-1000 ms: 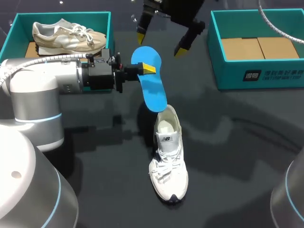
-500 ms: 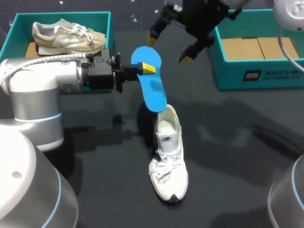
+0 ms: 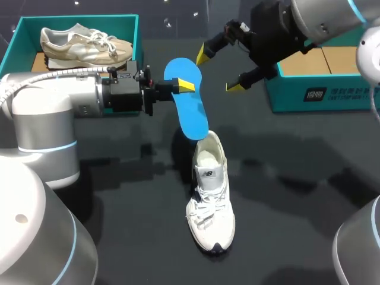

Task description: Take the shoe out of the shoebox, open the shoe tongue, remove and reinsert the insole, then place the shoe into the shoebox

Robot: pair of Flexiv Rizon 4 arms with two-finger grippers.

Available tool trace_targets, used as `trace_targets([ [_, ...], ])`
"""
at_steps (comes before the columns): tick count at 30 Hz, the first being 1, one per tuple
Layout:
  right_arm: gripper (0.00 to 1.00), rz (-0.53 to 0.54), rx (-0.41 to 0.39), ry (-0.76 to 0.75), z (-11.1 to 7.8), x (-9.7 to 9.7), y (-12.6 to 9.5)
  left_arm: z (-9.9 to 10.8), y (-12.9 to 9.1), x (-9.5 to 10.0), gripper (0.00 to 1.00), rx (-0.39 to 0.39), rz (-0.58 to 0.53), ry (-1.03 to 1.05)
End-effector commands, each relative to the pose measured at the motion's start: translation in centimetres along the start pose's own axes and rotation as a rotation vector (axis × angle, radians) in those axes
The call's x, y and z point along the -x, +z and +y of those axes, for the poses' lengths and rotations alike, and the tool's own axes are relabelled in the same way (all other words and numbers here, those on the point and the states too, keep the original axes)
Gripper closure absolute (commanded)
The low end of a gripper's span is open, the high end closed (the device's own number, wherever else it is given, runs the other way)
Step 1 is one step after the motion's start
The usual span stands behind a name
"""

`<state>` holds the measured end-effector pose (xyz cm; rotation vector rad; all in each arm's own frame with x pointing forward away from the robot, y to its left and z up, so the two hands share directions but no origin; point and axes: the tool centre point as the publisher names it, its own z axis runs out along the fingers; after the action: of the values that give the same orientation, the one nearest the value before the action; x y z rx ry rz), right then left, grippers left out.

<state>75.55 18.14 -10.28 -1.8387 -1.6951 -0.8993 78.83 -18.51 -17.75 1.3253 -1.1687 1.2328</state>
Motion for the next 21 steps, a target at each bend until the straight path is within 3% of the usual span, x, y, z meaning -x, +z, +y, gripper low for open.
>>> trace_targets([
  [1, 0.00, 0.370, 0.024, -0.005, -0.9, 1.3, -0.3, 0.0, 0.1, 0.1, 1.00, -0.001, 0.001, 0.000],
  [13, 0.00, 0.515, 0.011, 0.007, -0.5, 2.8, -0.2, 0.0, 0.1, 0.1, 1.00, -0.001, 0.001, 0.000],
  [21, 0.00, 0.546, 0.010, 0.024, -0.7, 3.0, -0.3, 0.0, 0.1, 0.1, 1.00, -0.001, 0.001, 0.000],
])
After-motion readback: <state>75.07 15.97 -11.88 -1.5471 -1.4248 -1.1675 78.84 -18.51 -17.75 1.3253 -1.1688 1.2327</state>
